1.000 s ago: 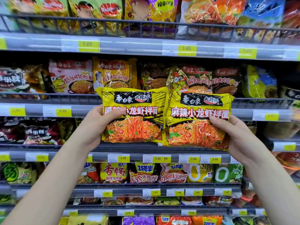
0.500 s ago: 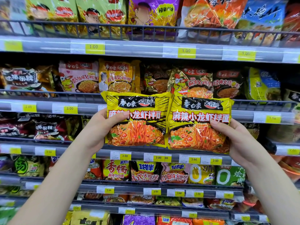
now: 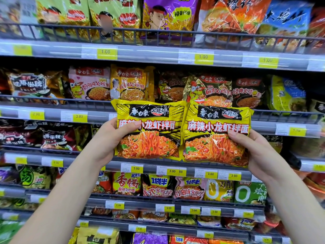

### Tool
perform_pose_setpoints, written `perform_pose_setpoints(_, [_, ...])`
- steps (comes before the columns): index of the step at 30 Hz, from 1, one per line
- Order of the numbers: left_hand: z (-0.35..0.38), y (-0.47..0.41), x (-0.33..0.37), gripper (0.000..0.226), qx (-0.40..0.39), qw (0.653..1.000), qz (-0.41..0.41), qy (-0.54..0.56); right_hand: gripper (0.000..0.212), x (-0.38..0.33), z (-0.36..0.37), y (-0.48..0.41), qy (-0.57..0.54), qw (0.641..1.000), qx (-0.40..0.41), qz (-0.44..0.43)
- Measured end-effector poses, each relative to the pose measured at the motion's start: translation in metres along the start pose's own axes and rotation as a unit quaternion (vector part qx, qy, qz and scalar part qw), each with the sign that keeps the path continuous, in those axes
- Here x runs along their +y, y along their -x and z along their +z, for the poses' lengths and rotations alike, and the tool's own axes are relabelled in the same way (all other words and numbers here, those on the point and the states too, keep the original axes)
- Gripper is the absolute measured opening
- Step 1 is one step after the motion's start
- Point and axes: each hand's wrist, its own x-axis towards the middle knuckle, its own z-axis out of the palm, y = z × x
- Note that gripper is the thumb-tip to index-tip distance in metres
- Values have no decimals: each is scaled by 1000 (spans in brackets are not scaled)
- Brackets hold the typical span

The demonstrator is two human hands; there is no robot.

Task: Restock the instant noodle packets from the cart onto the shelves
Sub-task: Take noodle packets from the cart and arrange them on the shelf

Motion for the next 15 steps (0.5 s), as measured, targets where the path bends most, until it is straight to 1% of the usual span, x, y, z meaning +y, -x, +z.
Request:
perform_pose_setpoints(4, [-2, 2, -1, 59, -13, 1000, 6, -11, 37, -3, -2, 1, 3, 1000, 0, -1])
perform_pose_setpoints(5, [-2, 2, -2, 58, -14, 1000, 4, -16, 37, -4, -4, 2, 5, 1000, 1, -2])
perform_pose_setpoints(8, [3, 3, -2, 31, -3, 1000, -7, -16, 33, -4, -6, 2, 3, 1000, 3, -8])
perform_pose_setpoints(10, [7, 3, -3, 29, -2, 1000, -13, -19, 33, -4, -8, 1, -1, 1000, 7, -12])
perform_pose_setpoints(12, [10, 3, -6, 36, -3, 1000, -16, -24, 34, -3, -11, 1, -4, 1000, 15, -14])
perform_pose_setpoints(13, [12, 3, -7, 44, -4, 999, -18, -27, 35, -3, -13, 1, -5, 1000, 19, -16])
perform_pose_setpoints(15, [14, 4, -11, 72, -9, 999, -29, -26, 38, -2, -18, 1, -10, 999, 29, -17])
